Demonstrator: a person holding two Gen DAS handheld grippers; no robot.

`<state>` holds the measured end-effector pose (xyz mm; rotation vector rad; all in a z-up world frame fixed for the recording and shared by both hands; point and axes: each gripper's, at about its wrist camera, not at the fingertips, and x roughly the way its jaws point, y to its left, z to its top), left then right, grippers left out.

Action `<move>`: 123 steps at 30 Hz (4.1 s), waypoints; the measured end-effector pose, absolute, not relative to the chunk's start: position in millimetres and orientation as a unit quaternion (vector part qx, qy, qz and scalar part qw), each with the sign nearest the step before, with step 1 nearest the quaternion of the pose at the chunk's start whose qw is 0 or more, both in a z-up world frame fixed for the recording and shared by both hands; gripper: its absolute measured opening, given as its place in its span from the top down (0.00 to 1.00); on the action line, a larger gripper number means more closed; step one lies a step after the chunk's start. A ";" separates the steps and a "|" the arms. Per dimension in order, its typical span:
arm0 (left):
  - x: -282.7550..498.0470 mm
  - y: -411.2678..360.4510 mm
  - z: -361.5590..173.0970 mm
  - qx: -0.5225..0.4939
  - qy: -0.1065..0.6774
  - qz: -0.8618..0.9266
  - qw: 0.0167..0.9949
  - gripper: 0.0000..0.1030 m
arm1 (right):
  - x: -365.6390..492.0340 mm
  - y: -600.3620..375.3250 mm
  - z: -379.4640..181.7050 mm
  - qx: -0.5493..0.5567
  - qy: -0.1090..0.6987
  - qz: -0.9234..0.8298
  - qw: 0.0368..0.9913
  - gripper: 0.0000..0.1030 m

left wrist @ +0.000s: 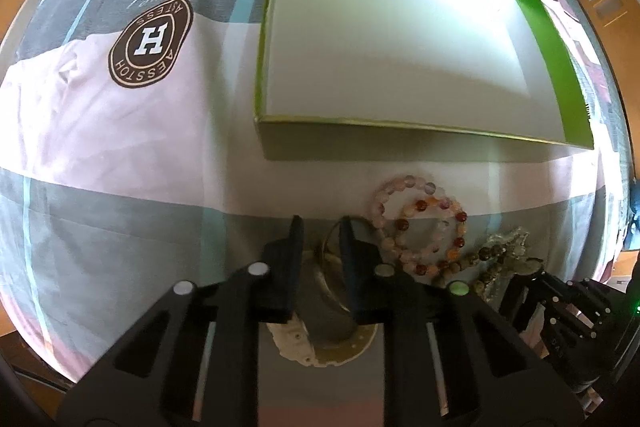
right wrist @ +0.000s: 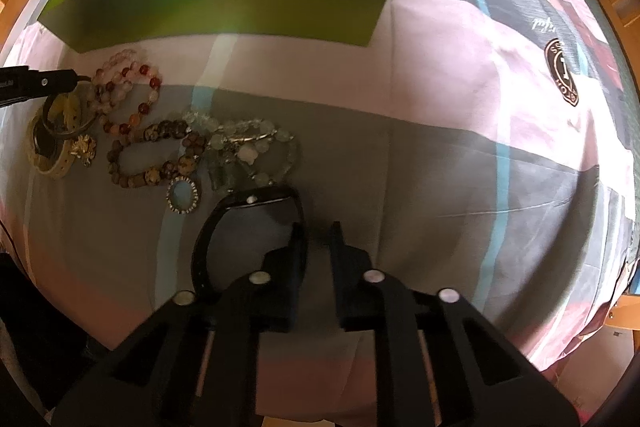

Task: Organize jewelry
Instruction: 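Carry the bangle and black watch into the green box and open both tools, then grasp the white chunky watch with the left tool while the right tool reaches the chain bracelet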

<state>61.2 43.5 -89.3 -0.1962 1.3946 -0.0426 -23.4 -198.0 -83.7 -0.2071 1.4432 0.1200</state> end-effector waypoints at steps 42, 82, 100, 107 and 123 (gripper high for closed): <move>98.1 70.1 -0.1 -0.180 0.449 -0.036 0.874 0.94 | 86.8 -161.5 23.9 0.024 0.479 0.093 0.872 0.98; 28.0 50.6 -57.5 0.009 0.650 -0.062 0.757 0.36 | 23.1 -121.1 -50.1 -0.100 0.619 0.157 0.763 0.46; 38.3 47.9 -100.1 -0.001 0.696 -0.028 0.717 0.79 | 55.0 -155.2 -61.2 -0.059 0.640 0.085 0.762 0.47; 41.8 35.5 -101.5 0.013 0.693 -0.024 0.721 0.79 | 50.5 -158.1 -74.2 -0.060 0.665 0.102 0.737 0.60; 42.7 44.0 -86.8 -0.016 0.672 -0.036 0.740 0.83 | 64.5 -161.7 -57.6 -0.004 0.638 0.103 0.763 0.96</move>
